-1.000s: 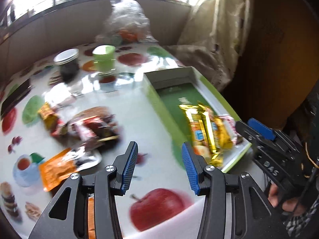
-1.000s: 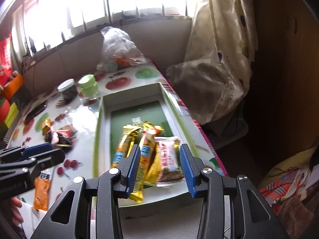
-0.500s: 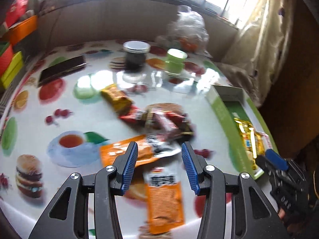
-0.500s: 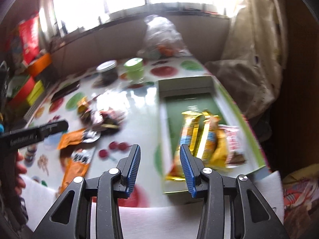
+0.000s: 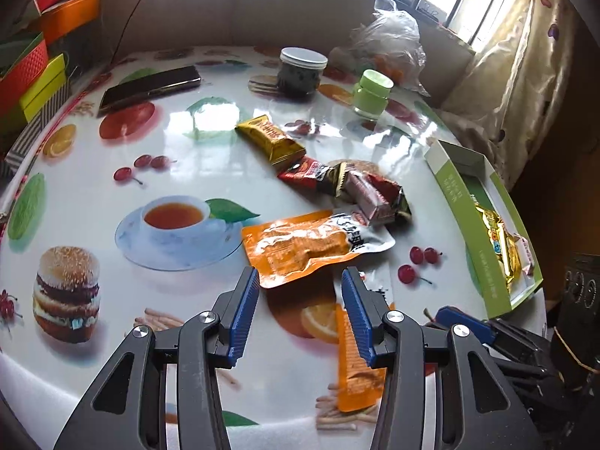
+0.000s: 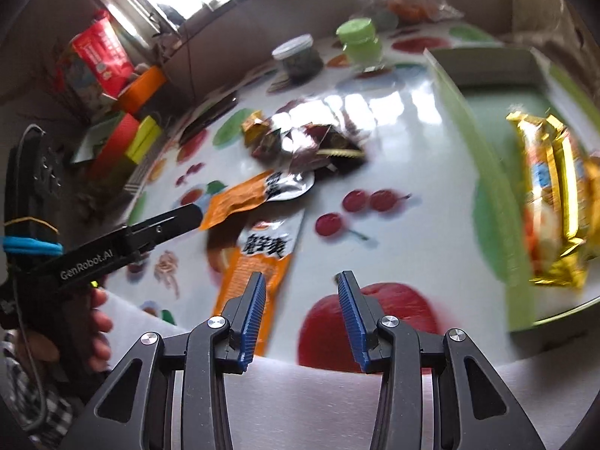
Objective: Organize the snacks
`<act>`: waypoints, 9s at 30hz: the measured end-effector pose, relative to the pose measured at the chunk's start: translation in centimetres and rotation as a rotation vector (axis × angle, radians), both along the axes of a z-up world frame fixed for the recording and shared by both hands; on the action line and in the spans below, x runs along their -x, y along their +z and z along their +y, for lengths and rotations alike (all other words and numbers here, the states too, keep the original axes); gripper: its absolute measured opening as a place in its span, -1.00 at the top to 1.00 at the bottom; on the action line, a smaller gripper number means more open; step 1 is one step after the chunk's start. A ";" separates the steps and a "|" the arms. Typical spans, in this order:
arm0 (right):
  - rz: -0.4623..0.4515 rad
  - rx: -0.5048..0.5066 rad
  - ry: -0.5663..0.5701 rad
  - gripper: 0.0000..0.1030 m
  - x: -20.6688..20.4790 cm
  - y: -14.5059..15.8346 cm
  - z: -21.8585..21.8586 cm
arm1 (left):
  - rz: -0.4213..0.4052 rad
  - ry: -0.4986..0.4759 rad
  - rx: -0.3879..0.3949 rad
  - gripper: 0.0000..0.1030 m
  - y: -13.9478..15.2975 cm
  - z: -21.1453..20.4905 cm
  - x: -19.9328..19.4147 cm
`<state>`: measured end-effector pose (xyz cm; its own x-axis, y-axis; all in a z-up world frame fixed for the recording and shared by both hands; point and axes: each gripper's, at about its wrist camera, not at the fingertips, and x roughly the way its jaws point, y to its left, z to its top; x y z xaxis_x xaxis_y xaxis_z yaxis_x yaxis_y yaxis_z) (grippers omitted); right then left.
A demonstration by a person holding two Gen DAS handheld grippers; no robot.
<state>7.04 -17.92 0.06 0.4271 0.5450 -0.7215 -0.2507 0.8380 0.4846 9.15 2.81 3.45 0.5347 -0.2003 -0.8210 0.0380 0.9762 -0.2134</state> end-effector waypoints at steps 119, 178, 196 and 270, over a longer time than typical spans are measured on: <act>0.136 -0.530 -0.099 0.90 -3.6 -2.4 -6.0 | 0.212 -0.112 0.550 0.09 -3.4 -2.7 -2.6; 0.107 -0.512 -0.187 0.92 -3.3 -1.3 -7.1 | 0.012 -0.621 -0.161 0.30 -2.3 -4.6 -6.7; 0.085 -0.519 -0.183 0.92 -2.6 -0.4 -6.9 | -0.022 -0.545 -0.062 0.67 -0.7 -3.3 -5.3; -0.106 -0.487 -0.409 0.92 1.1 4.2 -22.3 | -0.170 -0.613 0.109 0.91 8.0 -17.0 -4.1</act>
<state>5.98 -40.21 4.30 0.7251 0.5773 -0.3756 -0.0244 0.5666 0.8237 13.23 -14.24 11.46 0.4177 -0.5881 -0.6926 0.6239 0.7398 -0.2519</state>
